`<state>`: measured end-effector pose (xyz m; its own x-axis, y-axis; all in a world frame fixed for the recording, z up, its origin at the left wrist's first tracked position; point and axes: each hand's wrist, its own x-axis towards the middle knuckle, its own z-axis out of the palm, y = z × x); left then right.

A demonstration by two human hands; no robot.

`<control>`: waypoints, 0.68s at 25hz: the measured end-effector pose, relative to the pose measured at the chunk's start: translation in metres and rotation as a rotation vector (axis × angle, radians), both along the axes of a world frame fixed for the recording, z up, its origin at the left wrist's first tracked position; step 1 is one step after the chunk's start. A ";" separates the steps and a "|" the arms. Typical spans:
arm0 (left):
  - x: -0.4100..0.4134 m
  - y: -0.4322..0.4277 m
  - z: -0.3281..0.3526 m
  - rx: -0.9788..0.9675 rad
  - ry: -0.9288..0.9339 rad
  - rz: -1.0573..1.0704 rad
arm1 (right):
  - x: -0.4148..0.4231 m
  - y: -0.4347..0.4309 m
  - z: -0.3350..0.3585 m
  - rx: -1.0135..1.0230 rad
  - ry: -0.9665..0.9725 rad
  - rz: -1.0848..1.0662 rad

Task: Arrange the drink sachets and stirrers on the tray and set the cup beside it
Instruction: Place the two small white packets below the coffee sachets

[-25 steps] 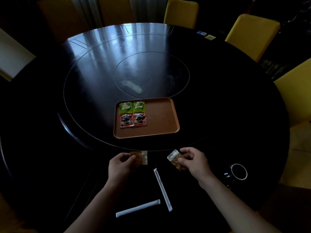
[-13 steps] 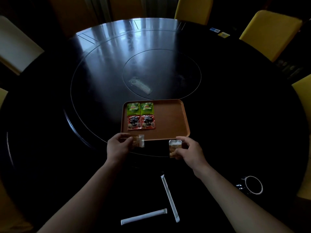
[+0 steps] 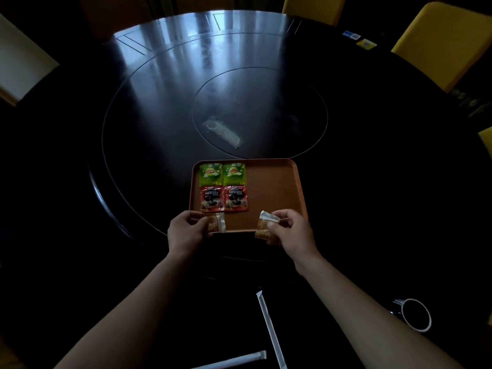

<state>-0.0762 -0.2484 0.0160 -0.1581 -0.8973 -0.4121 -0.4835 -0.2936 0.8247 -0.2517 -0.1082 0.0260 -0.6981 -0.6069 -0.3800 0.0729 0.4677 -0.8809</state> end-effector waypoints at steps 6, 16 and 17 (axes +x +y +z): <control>0.012 -0.003 -0.007 -0.212 -0.276 -0.164 | -0.001 -0.009 -0.008 -0.020 -0.076 -0.053; 0.028 0.001 -0.016 -0.870 -0.585 -0.853 | 0.000 -0.038 -0.019 0.167 0.039 0.042; 0.029 0.002 -0.018 -0.871 -0.615 -0.877 | -0.001 -0.040 -0.021 0.206 0.110 0.072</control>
<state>-0.0470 -0.2461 -0.0015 -0.7989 -0.6013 0.0169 -0.5901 0.7888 0.1720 -0.2531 -0.1484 0.0052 -0.6997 -0.5746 -0.4246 -0.0587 0.6385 -0.7674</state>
